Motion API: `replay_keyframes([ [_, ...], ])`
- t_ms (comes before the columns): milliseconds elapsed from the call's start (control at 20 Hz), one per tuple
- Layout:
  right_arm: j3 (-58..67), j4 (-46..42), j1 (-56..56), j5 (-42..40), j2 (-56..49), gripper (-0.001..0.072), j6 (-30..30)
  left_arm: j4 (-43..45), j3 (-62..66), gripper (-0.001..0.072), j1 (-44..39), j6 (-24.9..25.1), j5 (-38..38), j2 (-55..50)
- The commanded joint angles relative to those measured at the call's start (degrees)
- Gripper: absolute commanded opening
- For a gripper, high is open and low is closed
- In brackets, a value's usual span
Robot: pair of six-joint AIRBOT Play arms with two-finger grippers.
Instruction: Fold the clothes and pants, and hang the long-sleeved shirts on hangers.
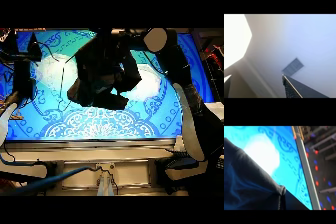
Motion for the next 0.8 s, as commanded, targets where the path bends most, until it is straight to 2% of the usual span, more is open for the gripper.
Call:
replay_keyframes([
  [0, 0.0, -3.5, -0.1, 0.2, 0.1, 0.0020, 1.8, -3.3, 0.1, 0.0664, 0.8, 4.5, -0.4, 1.9],
  [50, 0.0, -4.5, -0.2, 0.2, 0.1, 0.0020, 4.7, -2.8, 0.1, 0.0574, 1.6, 6.7, 0.7, 3.0],
  [100, 0.0, -6.2, -0.5, 0.2, 0.1, 0.0020, 9.1, -2.4, 0.1, 0.0536, 2.4, 8.1, 2.4, 4.3],
  [200, 0.1, -10.7, -0.8, 0.5, 0.2, 0.0020, 21.2, 1.3, 0.1, 0.0399, 5.2, 11.8, 9.6, 9.0],
  [250, 0.1, -13.0, -1.1, 1.0, 0.5, 0.0019, 27.1, 4.8, 0.1, 0.0312, 7.1, 14.0, 14.3, 11.9],
  [350, 0.2, -16.7, -1.4, 3.2, 1.1, 0.0019, 36.2, 13.9, 0.1, 0.0221, 11.5, 15.5, 26.8, 18.8],
  [400, 0.2, -19.1, -1.4, 4.0, 1.4, 0.0019, 40.7, 18.9, 0.1, 0.0220, 13.2, 15.4, 33.1, 22.4],
  [450, 0.2, -19.9, -1.4, 4.7, 1.6, 0.0019, 44.7, 25.1, 0.1, 0.0162, 14.4, 14.1, 39.2, 26.5],
  [500, 0.2, -20.3, -1.4, 5.1, 1.7, 0.0019, 48.1, 32.3, 0.0, 0.0121, 14.8, 12.2, 44.2, 30.4],
  [550, 0.2, -20.6, -1.4, 5.0, 1.8, 0.0019, 51.5, 40.3, 0.0, 0.0111, 14.5, 9.3, 47.9, 34.0],
  [600, 0.2, -20.6, -1.4, 4.8, 1.8, 0.0019, 54.1, 50.1, 0.0, 0.0075, 13.2, 4.9, 50.9, 37.4],
  [700, 0.2, -20.3, -1.0, 4.5, 1.8, 0.0019, 55.8, 70.1, 0.0, 0.0075, 8.8, -7.6, 51.8, 42.3],
  [750, 0.2, -20.3, -0.6, 4.7, 1.8, 0.0019, 55.8, 82.6, 0.0, 0.0075, 5.0, -17.6, 51.7, 44.2],
])
